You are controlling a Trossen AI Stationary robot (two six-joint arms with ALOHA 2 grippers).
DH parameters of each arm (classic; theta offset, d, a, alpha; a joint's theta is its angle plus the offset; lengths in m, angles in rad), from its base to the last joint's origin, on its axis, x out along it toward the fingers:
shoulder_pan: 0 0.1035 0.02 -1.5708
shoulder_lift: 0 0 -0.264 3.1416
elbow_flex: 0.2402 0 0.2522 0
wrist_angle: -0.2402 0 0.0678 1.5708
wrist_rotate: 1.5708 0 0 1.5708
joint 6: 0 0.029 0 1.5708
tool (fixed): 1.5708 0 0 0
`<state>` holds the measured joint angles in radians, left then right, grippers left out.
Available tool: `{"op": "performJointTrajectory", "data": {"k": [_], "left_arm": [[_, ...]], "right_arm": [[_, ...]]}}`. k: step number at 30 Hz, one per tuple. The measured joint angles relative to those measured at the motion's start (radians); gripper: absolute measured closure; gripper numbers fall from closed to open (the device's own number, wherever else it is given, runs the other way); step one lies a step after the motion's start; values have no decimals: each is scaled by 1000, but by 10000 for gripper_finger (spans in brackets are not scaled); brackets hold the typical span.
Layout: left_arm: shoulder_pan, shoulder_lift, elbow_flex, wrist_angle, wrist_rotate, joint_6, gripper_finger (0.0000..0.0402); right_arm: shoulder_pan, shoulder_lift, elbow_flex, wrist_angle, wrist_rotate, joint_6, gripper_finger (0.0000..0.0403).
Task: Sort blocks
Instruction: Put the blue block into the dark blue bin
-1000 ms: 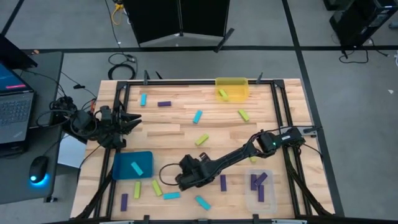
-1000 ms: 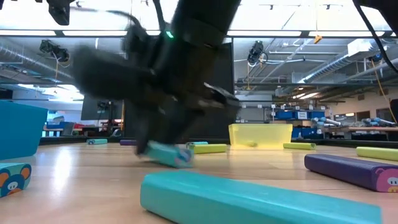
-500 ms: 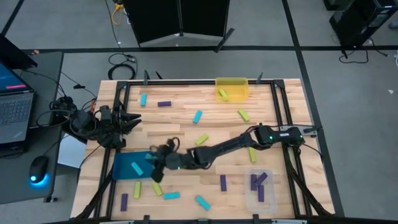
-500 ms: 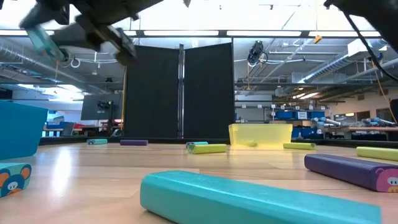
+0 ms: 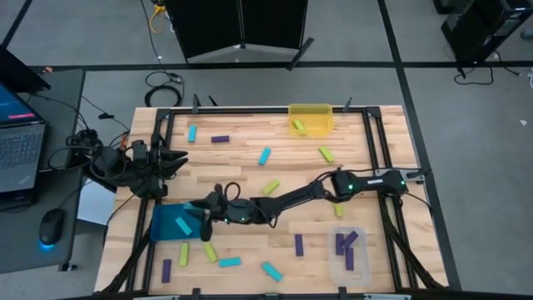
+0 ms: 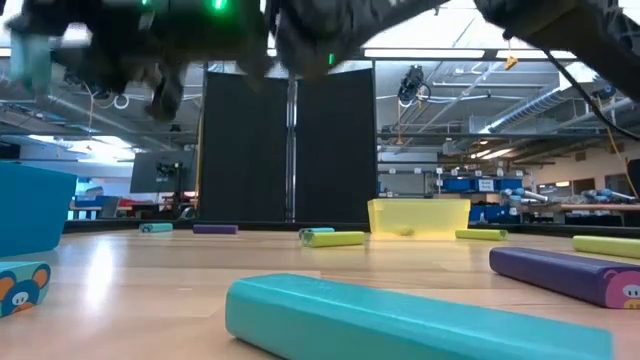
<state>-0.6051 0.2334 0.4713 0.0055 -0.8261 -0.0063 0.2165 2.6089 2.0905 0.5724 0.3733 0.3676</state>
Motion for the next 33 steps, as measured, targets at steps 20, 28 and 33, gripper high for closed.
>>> {"op": "performJointTrajectory", "data": {"k": [20,28,33], "left_arm": [[1,0,0,3,0,3,300],[1,0,0,5,0,2,300],[1,0,0,10,0,2,300]], "right_arm": [[-7,59,8,63,-3,-31,273],[-13,79,16,113,-68,-13,268],[-16,128,48,194,-105,-18,269]]}}
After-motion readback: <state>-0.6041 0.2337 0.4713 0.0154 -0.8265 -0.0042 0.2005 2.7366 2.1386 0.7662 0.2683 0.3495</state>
